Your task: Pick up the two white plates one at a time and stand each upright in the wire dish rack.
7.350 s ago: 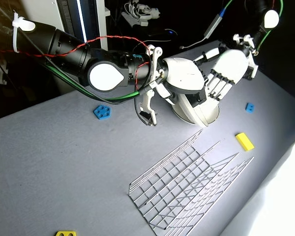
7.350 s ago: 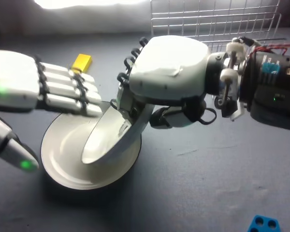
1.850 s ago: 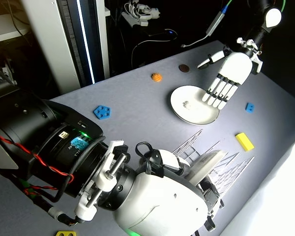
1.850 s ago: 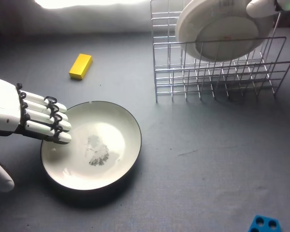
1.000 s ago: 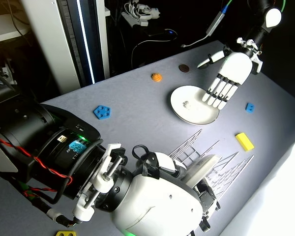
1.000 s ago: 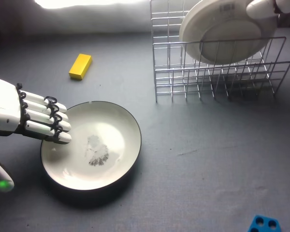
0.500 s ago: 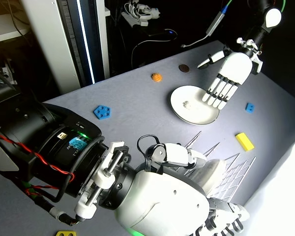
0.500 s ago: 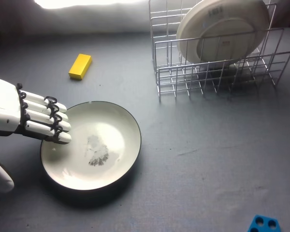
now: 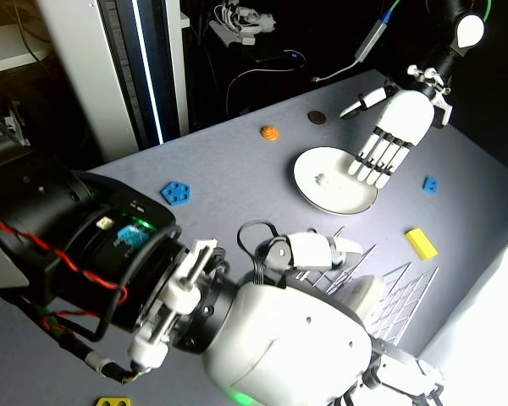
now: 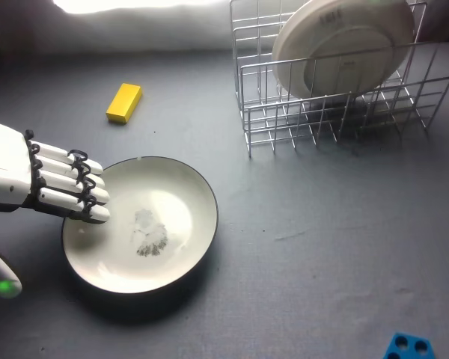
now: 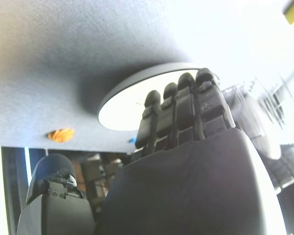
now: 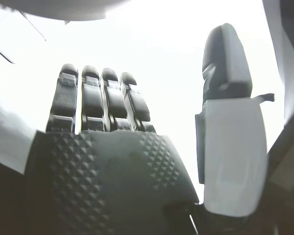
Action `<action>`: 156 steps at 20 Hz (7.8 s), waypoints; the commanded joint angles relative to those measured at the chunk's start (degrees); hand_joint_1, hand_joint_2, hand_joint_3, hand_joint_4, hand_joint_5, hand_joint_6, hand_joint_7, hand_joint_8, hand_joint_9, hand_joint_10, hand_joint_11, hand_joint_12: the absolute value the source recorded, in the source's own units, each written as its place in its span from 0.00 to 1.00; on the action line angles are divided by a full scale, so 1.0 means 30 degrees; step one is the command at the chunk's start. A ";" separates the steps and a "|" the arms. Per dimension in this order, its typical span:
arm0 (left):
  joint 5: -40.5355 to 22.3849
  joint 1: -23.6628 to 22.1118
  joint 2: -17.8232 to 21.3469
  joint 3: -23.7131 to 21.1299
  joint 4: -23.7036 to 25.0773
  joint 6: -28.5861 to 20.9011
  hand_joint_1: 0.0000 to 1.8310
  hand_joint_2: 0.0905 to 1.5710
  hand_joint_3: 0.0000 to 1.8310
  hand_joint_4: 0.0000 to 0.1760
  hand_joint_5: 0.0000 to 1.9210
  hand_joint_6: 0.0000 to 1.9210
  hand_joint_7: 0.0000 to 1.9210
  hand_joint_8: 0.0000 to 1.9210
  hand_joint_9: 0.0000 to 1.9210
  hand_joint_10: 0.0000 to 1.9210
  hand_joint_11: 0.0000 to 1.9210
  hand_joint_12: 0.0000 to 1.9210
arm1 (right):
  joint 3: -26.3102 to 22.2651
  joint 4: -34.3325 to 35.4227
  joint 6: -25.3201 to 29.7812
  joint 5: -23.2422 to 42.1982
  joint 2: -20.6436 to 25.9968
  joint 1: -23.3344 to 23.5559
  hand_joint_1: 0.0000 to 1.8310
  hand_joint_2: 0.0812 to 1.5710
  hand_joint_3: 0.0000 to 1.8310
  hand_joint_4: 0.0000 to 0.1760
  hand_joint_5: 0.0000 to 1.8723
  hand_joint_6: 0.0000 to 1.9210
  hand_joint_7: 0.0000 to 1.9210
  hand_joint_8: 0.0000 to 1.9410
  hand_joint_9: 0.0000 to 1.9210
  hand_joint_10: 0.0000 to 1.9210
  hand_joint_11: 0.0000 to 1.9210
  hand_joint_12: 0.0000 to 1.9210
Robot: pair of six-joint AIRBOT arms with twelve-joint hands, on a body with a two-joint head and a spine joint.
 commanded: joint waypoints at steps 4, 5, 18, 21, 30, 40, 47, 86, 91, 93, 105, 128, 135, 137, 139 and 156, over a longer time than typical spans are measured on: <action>-0.0343 0.0352 -0.0094 0.0008 -0.0544 -0.0105 0.00 0.62 0.00 0.00 0.03 0.00 0.01 0.00 0.00 0.00 0.00 0.00 | -0.0458 -0.2092 -0.1228 0.2795 0.0218 0.0385 0.59 0.52 0.00 0.00 0.00 0.00 0.00 0.00 0.00 0.00 0.00 0.00; -0.0343 0.0495 -0.0128 0.0000 -0.0545 -0.0103 0.00 0.62 0.00 0.00 0.03 0.00 0.01 0.00 0.00 0.00 0.00 0.00 | -0.0594 -0.3131 -0.1767 0.2938 0.0214 0.0382 0.59 0.50 0.00 0.00 0.00 0.00 0.00 0.00 0.00 0.00 0.00 0.00; -0.0210 0.1998 -0.0361 -0.0086 -0.0607 -0.0080 0.00 0.62 0.00 0.00 0.03 0.00 0.00 0.00 0.00 0.00 0.00 0.00 | -0.6215 -0.3410 -2.2655 0.6504 0.0071 -0.2183 0.64 0.50 0.00 0.11 0.00 0.00 0.00 0.00 0.00 0.00 0.00 0.00; -0.0198 0.2038 -0.0361 -0.0082 -0.0645 -0.0027 0.00 0.62 0.00 0.00 0.02 0.00 0.00 0.00 0.00 0.00 0.00 0.00 | -0.6809 -0.3395 -2.3163 0.5860 -0.0563 -0.2174 0.64 0.50 0.00 0.18 0.00 0.00 0.00 0.00 0.00 0.00 0.00 0.00; -0.0175 0.2155 -0.0378 -0.0086 -0.0675 0.0031 0.00 0.62 0.00 0.00 0.02 0.00 0.01 0.00 0.00 0.00 0.00 0.00 | -0.6801 -0.2849 -2.3847 0.4197 -0.3438 -0.2334 0.64 0.59 0.02 0.28 0.00 0.00 0.00 0.00 0.00 0.00 0.00 0.00; -0.0175 0.2158 -0.0424 -0.0067 -0.0670 0.0134 0.00 0.62 0.00 0.00 0.03 0.00 0.01 0.00 0.00 0.00 0.00 0.00 | -0.4943 -0.1756 -2.4053 0.3475 -0.6169 -0.2735 0.65 0.63 0.01 0.23 0.00 0.00 0.00 0.00 0.00 0.00 0.01 0.00; -0.0175 0.2158 -0.0459 -0.0040 -0.0666 0.0220 0.00 0.62 0.00 0.00 0.04 0.00 0.02 0.00 0.01 0.00 0.00 0.00 | -0.4119 -0.1095 -2.4080 0.3591 -0.7357 -0.3140 0.63 0.64 0.00 0.29 0.00 0.00 0.00 0.00 0.00 0.00 0.00 0.00; -0.0175 0.2158 -0.0661 0.0095 -0.0662 0.0304 0.00 0.62 0.00 0.00 0.01 0.00 0.00 0.00 0.00 0.00 0.00 0.00 | -0.1562 0.0749 -2.4246 0.6009 -0.9606 -0.3910 0.70 0.68 0.00 0.22 0.00 0.00 0.00 0.00 0.00 0.00 0.00 0.15; -0.0175 0.2158 -0.0665 0.0097 -0.0662 0.0313 0.00 0.62 0.00 0.00 0.01 0.00 0.00 0.00 0.00 0.00 0.00 0.00 | -0.1562 0.0748 -2.4246 0.5988 -0.9620 -0.3969 0.71 0.68 0.00 0.11 0.02 0.00 0.00 0.00 0.00 0.00 0.00 0.14; -0.0175 0.2162 -0.0665 0.0097 -0.0662 0.0340 0.00 0.62 0.00 0.00 0.01 0.00 0.01 0.00 0.00 0.00 0.00 0.00 | -0.1564 0.0748 -2.4255 0.5986 -0.9622 -0.4007 0.71 0.68 0.00 0.00 0.04 0.01 0.01 0.00 0.02 0.00 0.00 0.22; -0.0175 0.2397 -0.0697 0.0082 -0.0671 0.0352 0.00 0.62 0.00 0.00 0.01 0.00 0.00 0.00 0.00 0.00 0.00 0.00 | -0.1562 0.0748 -2.4314 0.6009 -0.9662 -0.4023 0.80 0.67 0.00 0.00 0.51 0.52 0.55 0.36 0.50 0.51 0.48 0.71; -0.0477 -0.3105 0.0615 0.0399 -0.1296 -0.1516 0.00 0.62 0.00 0.00 0.01 0.00 0.00 0.00 0.00 0.00 0.00 0.00 | -0.6260 0.0734 -2.2834 0.5203 -0.5420 -0.1055 0.81 0.67 0.00 0.00 0.50 0.54 0.53 0.38 0.51 0.48 0.46 0.75; -0.0477 -0.2887 0.0590 0.0370 -0.1157 -0.1513 0.00 0.62 0.00 0.00 0.01 0.00 0.00 0.00 0.00 0.00 0.00 0.00 | -0.7439 0.0727 -1.7662 0.4520 -0.3718 0.0418 0.81 0.67 0.00 0.00 0.50 0.54 0.54 0.37 0.51 0.48 0.46 0.75; -0.0477 -0.2821 0.0571 0.0407 -0.1115 -0.1505 0.00 0.62 0.00 0.00 0.01 0.00 0.00 0.00 0.00 0.00 0.00 0.00 | -0.7439 0.0723 -1.5069 0.3926 -0.3346 0.1023 0.82 0.67 0.00 0.00 0.52 0.52 0.55 0.36 0.52 0.47 0.46 0.75; -0.0477 -0.2746 0.0565 0.0409 -0.1092 -0.1505 0.00 0.62 0.00 0.00 0.01 0.00 0.00 0.00 0.00 0.00 0.00 0.00 | -0.7437 0.0719 -1.2911 0.3372 -0.3082 0.1566 0.82 0.67 0.00 0.00 0.52 0.52 0.55 0.35 0.52 0.46 0.46 0.75; -0.0479 -0.2593 0.0535 0.0281 -0.0967 -0.1491 0.00 0.62 0.00 0.00 0.01 0.00 0.00 0.00 0.00 0.00 0.00 0.00 | -0.6379 0.0778 -0.3726 0.1011 -0.0932 0.4236 0.82 0.67 0.00 0.00 0.52 0.52 0.54 0.37 0.51 0.48 0.46 0.75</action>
